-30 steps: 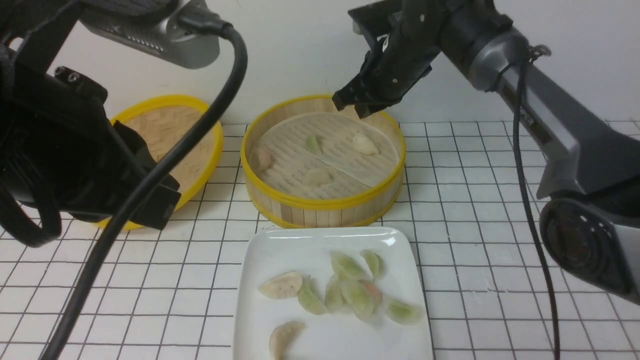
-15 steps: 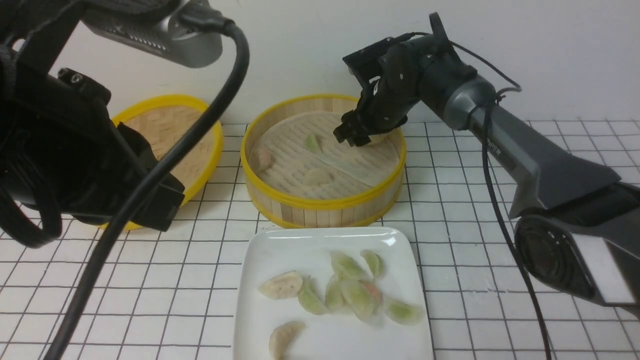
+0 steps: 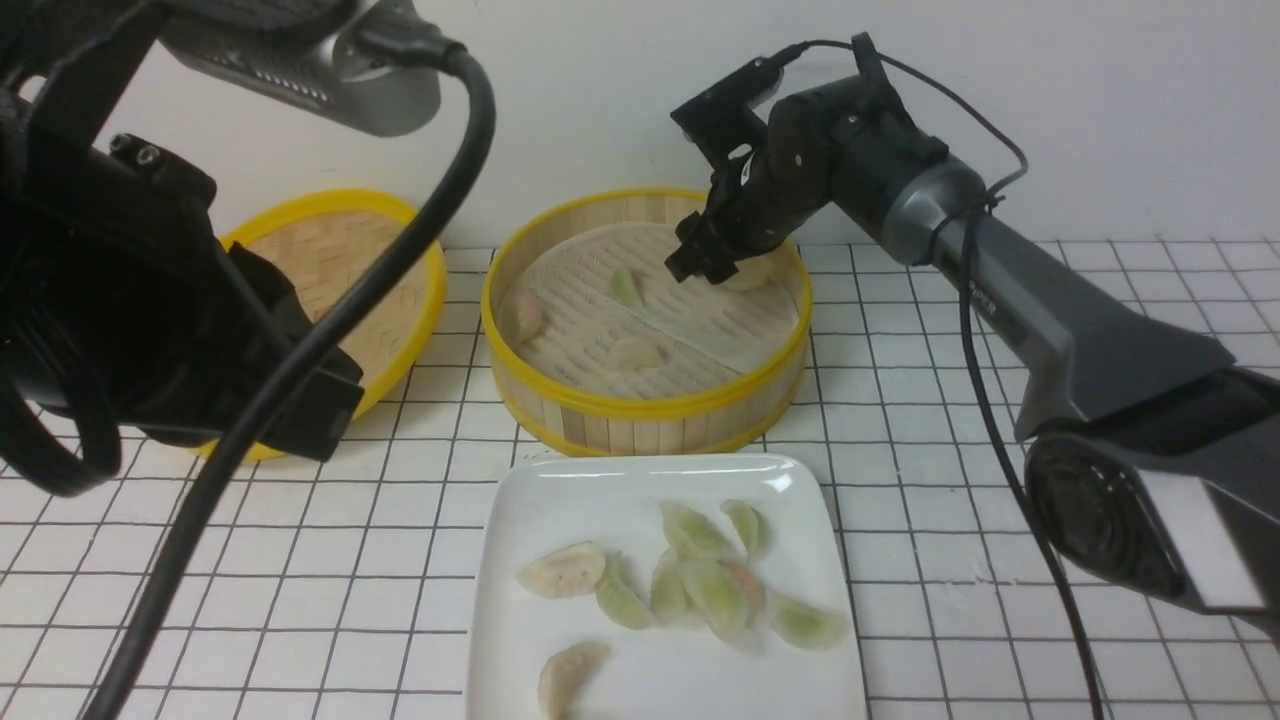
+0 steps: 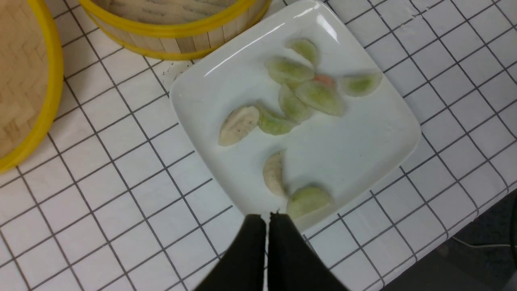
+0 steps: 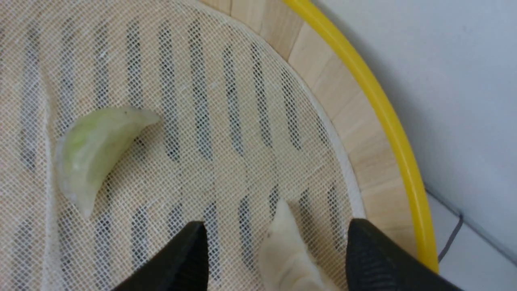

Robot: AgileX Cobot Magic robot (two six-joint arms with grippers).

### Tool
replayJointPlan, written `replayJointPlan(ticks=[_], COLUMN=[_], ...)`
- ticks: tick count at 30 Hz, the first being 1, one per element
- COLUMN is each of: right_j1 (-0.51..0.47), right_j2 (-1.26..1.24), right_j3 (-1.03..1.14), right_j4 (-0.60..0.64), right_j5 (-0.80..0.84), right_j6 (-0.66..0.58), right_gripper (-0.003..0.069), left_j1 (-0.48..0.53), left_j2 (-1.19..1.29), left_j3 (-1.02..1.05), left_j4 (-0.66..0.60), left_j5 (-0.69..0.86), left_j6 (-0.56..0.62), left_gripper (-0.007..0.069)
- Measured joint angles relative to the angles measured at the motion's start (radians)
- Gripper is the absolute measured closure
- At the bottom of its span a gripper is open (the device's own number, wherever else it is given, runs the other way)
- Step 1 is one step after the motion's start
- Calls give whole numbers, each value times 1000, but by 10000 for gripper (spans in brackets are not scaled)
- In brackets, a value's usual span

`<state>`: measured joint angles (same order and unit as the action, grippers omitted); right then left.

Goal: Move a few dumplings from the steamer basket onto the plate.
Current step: Use the right arm to grab a dumpling from inside the steamer

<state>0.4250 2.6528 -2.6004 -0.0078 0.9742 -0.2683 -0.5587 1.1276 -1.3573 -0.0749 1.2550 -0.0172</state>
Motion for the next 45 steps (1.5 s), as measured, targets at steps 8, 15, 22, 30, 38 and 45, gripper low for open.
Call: replayJointPlan(ticks=[8,15,22,30,38,45], right_j1=[0,0,-6,-6,-8,-7], right_j2=[38,45,13,-79,-185,-582], right_j3=[-2,-5,-5,-6,-23,418], right_j4=[-39,-59,-64,-46,-3,165], right_j5=[-17,8,143,254,286,276], right_j6=[-48,-41,-29,-13,67,133], right_gripper=[235,288,469,469,469,469], left_j1=[0,0,0,0,0,0], left_j2=[0,0,0,0,0,-1], left_j3=[0,0,0,0,0,0], left_j4=[2,-19,-23,-24,-24,-16], left_j5=[0,0,0,0,0,0], left_j6=[0,0,0,0,0,2], left_gripper=[631,631,631,631,631,631])
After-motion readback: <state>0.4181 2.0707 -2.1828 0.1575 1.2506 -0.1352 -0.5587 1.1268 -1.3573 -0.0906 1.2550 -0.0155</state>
